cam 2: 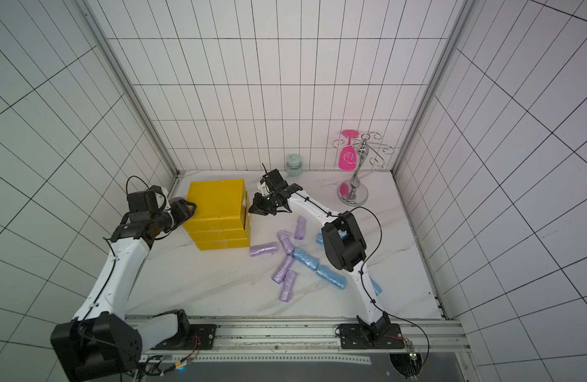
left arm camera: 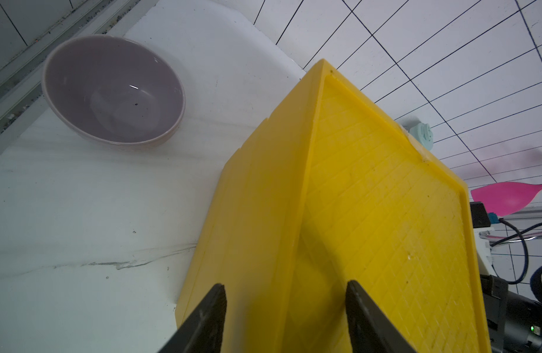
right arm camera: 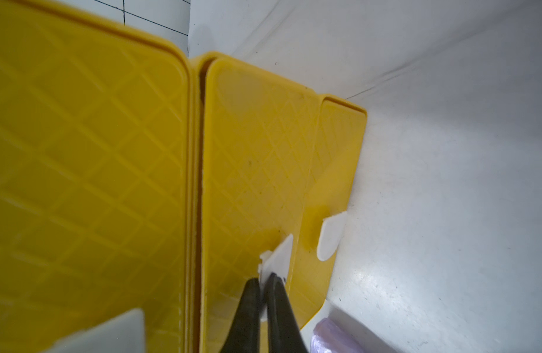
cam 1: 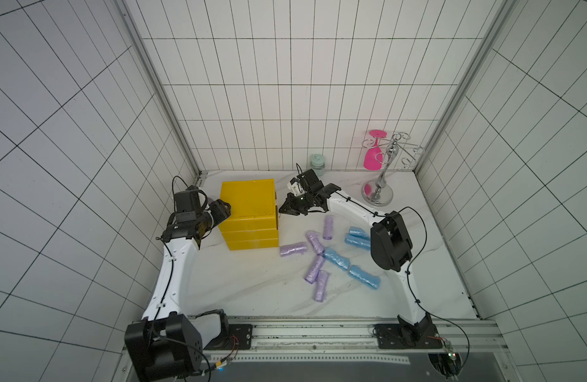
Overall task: Sort the rolls of trash bags by color and place them into the drawer
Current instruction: Open the drawer in the storage box.
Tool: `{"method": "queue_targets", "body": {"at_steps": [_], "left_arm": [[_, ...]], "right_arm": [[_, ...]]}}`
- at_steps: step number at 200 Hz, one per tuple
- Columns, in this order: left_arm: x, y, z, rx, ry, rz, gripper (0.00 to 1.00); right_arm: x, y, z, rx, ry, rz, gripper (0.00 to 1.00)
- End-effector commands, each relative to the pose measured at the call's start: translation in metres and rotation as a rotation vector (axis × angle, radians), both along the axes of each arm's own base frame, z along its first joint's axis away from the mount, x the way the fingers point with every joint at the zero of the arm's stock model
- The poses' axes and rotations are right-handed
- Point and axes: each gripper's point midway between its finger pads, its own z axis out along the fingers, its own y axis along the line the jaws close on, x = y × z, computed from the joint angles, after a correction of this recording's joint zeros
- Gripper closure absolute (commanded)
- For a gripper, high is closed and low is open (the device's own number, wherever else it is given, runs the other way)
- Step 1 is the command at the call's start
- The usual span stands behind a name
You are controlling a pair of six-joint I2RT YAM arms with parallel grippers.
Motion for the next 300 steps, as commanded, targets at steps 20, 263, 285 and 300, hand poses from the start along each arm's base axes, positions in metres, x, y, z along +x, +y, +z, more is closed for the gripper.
{"method": "queue_targets", "body": {"at_steps": [20, 263, 285, 300], "left_arm": [[-0.007, 0.005, -0.025, -0.002, 0.088, 0.015, 0.39], [0.001, 0.004, 0.008, -0.010, 0.008, 0.007, 0.39], [0.001, 0.003, 0.026, -0.010, -0.035, 0.010, 0.39], [-0.002, 0.003, 0.038, -0.003, -0.060, 0.015, 0.38]], "right_arm": [[0.016, -0.060, 0.004, -0.089, -0.040, -0.089, 0.97], [0.024, -0.135, 0.043, -0.141, -0.133, -0.183, 0.65], [0.021, -0.142, 0.057, -0.163, -0.171, -0.184, 0.59], [0.015, -0.151, 0.062, -0.204, -0.192, -0.181, 0.57]]}}
